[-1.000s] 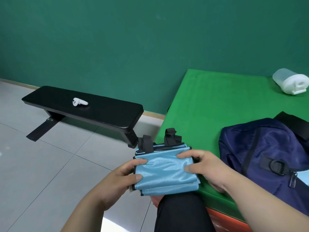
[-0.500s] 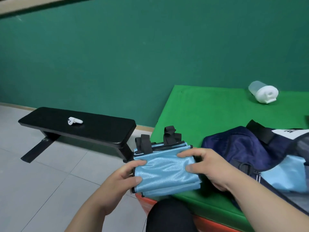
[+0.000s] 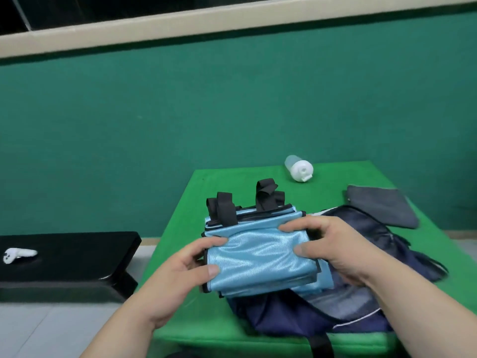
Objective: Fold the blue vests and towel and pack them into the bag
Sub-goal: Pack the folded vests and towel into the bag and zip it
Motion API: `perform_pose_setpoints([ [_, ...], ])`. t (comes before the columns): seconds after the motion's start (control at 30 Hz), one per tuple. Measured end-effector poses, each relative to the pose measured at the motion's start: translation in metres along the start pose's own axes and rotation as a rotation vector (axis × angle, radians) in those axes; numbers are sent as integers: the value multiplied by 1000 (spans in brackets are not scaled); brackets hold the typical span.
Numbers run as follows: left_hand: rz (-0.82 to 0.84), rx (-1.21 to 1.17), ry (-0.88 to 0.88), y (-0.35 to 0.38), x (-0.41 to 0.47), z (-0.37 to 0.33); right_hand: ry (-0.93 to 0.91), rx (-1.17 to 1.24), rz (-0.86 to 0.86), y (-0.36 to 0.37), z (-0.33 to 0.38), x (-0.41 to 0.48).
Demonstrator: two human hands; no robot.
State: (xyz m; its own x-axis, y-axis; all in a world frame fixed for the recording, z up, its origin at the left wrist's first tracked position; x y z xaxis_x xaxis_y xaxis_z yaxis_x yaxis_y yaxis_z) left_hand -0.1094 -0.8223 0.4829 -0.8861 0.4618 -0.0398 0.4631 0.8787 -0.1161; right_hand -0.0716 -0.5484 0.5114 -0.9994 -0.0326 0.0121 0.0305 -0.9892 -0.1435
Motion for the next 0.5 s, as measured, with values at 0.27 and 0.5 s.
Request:
perform_pose_setpoints([
  [0.27, 216, -28, 29, 121, 54, -18, 10, 131, -185, -116, -24, -55],
  [0.5, 258, 58, 4, 188, 92, 1, 48, 249, -279, -176, -70, -66],
])
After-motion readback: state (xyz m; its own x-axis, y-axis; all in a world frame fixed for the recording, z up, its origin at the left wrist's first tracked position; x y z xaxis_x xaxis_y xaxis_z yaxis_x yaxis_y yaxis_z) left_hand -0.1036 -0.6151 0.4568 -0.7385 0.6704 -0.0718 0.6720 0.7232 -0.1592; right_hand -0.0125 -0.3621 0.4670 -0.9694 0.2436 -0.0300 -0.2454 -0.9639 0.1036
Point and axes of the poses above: each hand's wrist, its own x-axis towards the middle knuckle, its own y-axis out of the palm, z = x × y, the point moved 5 cm from there along x, towards the middle knuckle
